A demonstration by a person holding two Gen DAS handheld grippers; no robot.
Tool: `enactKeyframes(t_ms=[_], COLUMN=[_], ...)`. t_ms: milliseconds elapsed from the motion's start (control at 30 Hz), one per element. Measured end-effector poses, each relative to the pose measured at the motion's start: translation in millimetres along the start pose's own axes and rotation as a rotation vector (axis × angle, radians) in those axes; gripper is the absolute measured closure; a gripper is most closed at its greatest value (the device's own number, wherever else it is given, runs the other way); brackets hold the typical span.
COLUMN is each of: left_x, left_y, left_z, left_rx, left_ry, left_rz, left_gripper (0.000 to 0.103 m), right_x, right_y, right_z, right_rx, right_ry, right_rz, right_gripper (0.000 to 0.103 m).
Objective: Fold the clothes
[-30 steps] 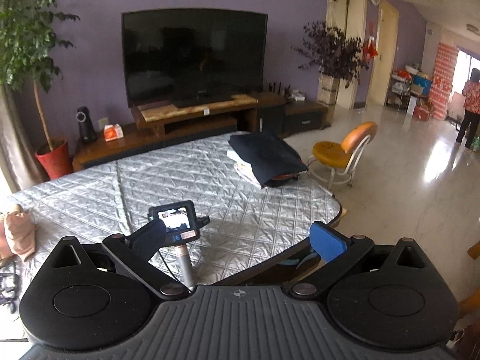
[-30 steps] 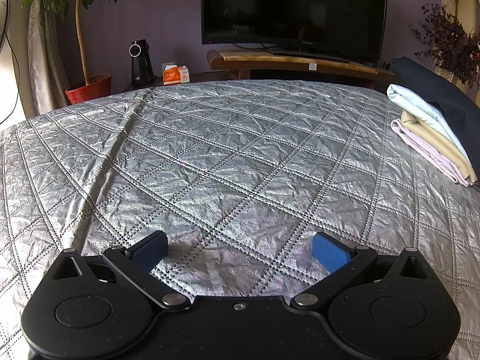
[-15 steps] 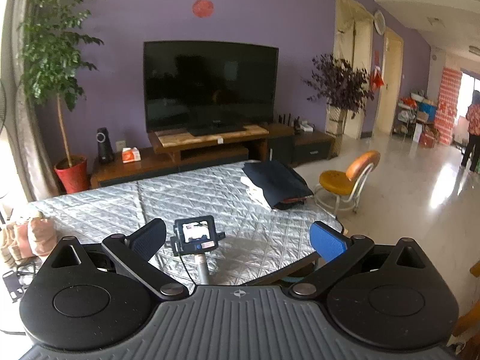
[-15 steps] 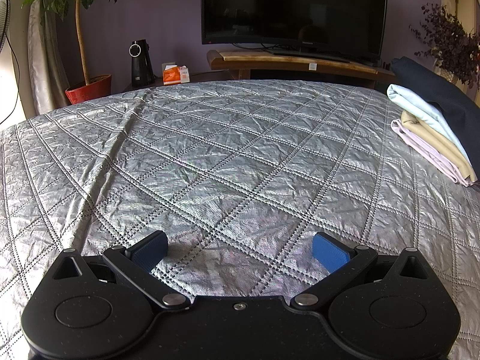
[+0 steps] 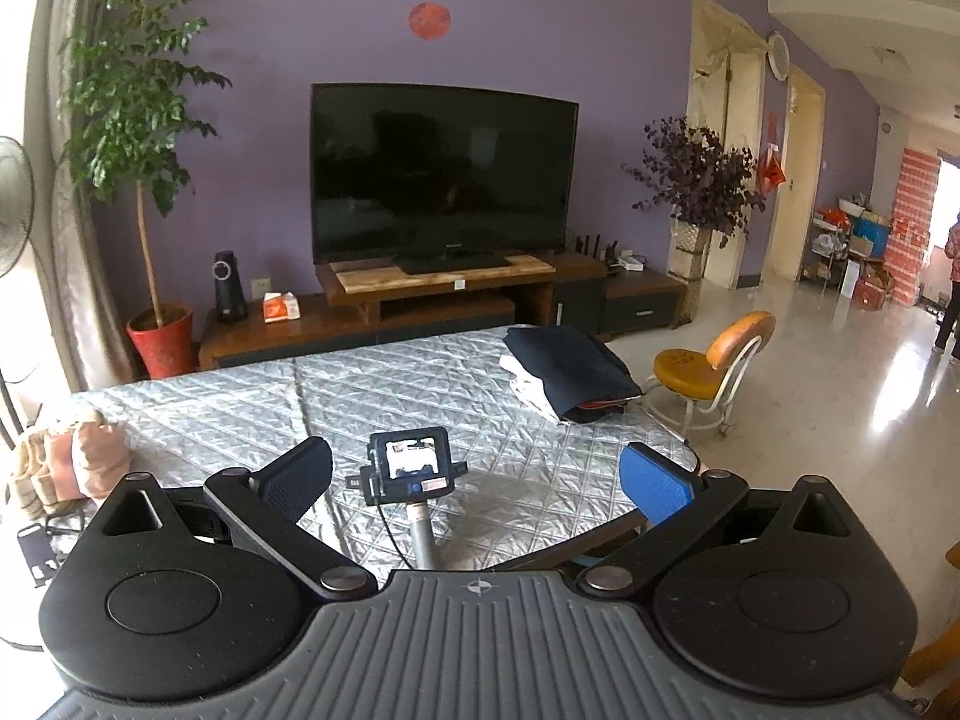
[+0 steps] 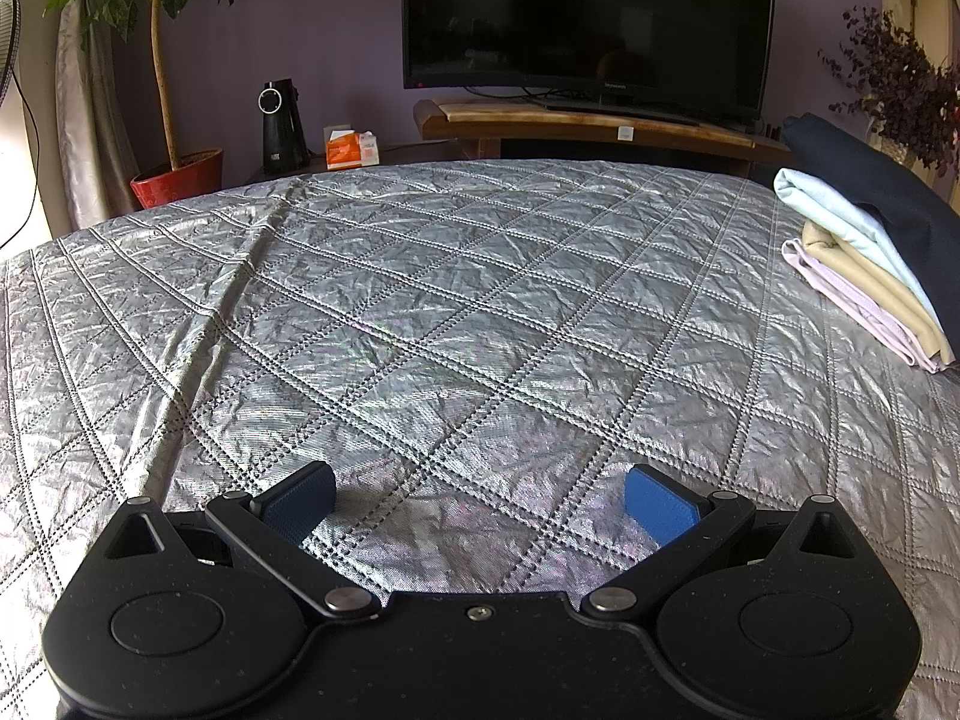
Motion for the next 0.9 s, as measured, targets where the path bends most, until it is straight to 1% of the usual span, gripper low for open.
enactKeyframes(t_ms=[467, 900], left_x=[-3.3, -5.3], left_y=[2.1, 4.1], left_z=[-5.5, -3.3], left_rx=[0.002, -0.003], left_ry=[0.0, -0.002], left_rz=[-0.005, -0.009], left_gripper=[0.0, 0.0], right_x=[0.6, 0.7], right_y=[0.3, 0.4], right_z=[-0.6, -0.7], right_rx=[0.0, 0.0], right_ry=[0.0, 0.0], right_rz=[0.0, 0.0], right_gripper=[0.001, 0.001])
Point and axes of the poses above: each gripper's, at about its wrist camera, not at the fingertips, and x roughly against the way its jaws point, z to its right, y to its underside, the point moved 7 cm from there along -x, roughly the way its jaws point, and after that the axes turned 6 degrees about x, right-handed, at the moved point
